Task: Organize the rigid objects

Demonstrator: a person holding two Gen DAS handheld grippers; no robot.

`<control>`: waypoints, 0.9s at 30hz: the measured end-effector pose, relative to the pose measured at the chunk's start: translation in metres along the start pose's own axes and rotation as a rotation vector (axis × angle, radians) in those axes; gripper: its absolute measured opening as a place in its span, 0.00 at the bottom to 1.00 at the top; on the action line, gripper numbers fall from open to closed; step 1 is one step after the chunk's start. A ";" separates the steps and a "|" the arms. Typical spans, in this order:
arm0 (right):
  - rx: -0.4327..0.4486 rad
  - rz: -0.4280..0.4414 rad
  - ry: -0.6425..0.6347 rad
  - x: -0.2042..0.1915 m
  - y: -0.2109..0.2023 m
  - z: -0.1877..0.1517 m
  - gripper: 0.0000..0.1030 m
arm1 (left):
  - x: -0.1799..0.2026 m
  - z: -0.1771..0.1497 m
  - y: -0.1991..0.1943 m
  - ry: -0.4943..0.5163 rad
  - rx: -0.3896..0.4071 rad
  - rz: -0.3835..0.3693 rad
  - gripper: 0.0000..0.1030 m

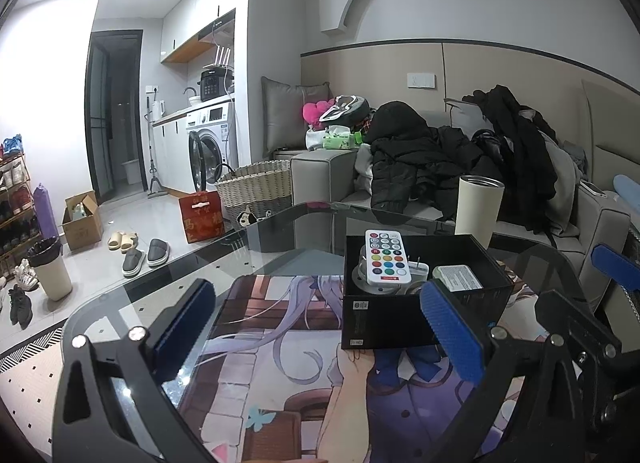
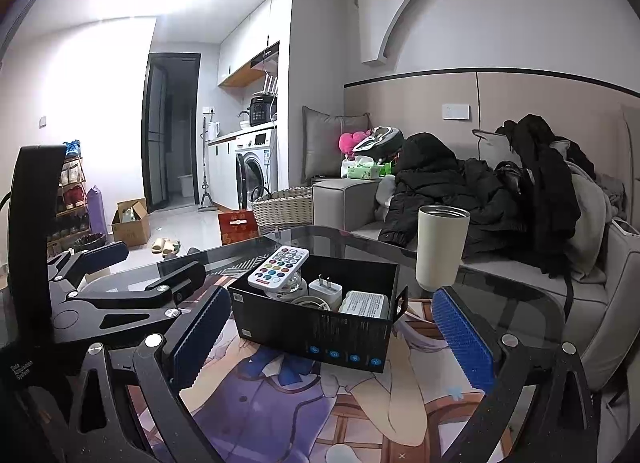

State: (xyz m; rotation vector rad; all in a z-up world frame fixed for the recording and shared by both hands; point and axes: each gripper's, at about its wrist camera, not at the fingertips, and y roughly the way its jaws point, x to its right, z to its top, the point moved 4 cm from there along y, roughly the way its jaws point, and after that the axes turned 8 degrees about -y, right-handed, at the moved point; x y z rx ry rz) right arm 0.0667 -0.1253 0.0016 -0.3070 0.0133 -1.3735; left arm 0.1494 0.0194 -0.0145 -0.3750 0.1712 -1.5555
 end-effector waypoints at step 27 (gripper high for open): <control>0.004 0.002 0.002 -0.003 -0.002 -0.001 1.00 | 0.003 -0.001 0.002 0.003 -0.005 -0.001 1.00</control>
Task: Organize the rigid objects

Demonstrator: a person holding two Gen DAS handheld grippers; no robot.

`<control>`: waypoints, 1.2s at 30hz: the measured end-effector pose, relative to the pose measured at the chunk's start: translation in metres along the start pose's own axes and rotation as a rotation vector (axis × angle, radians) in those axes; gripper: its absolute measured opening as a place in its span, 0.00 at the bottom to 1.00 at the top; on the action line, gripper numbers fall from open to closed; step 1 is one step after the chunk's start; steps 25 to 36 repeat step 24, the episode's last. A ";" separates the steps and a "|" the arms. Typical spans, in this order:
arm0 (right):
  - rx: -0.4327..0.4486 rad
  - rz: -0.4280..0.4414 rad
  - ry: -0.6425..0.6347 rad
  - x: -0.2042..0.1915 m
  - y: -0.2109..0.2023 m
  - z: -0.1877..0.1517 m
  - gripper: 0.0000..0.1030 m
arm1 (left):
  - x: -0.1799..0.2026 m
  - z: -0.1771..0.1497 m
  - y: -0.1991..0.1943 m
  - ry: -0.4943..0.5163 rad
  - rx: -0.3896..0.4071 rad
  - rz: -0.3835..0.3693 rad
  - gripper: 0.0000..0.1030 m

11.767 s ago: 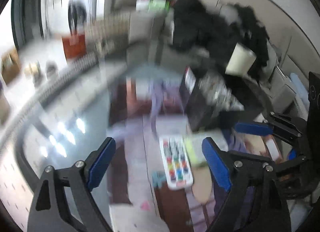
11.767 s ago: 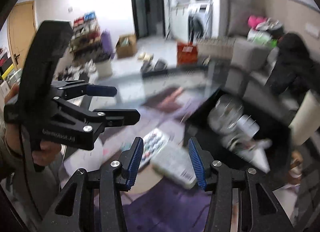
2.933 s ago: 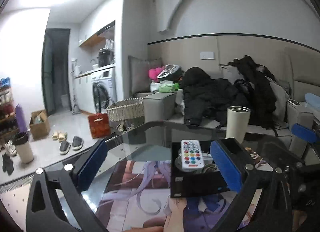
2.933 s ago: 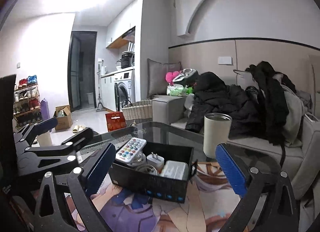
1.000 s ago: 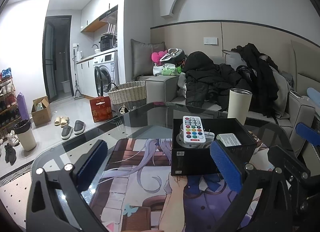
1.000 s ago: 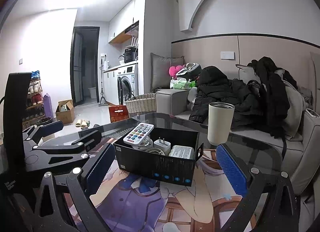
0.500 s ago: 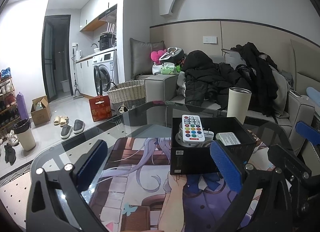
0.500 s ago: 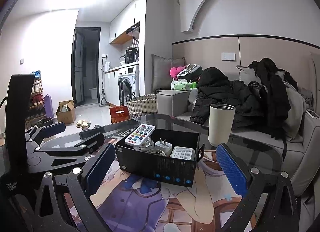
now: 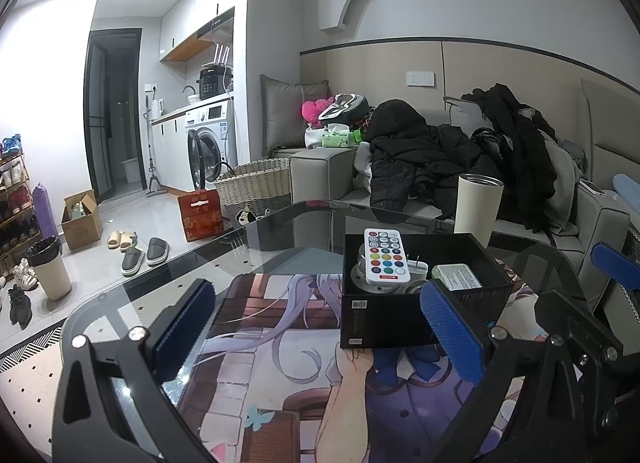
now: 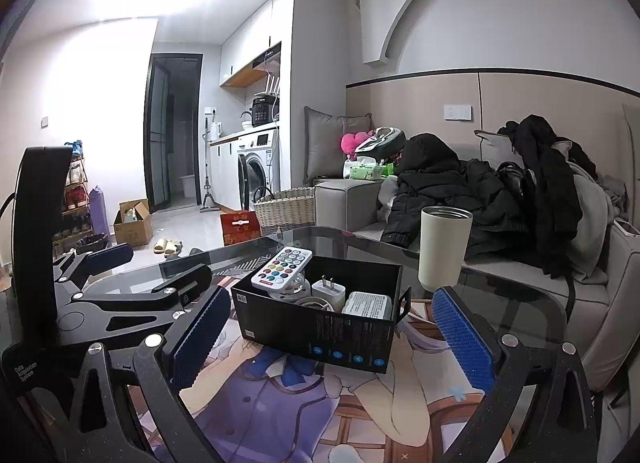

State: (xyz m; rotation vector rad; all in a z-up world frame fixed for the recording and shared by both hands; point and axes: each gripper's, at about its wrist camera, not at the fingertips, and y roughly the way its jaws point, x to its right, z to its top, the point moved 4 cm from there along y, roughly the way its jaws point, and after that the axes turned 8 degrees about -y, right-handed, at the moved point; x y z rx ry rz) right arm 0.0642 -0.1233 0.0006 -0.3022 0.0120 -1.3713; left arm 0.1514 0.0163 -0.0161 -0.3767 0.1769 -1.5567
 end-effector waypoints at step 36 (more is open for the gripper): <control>0.009 0.005 -0.004 -0.007 0.004 -0.003 1.00 | 0.001 -0.002 0.004 0.040 0.003 0.020 1.00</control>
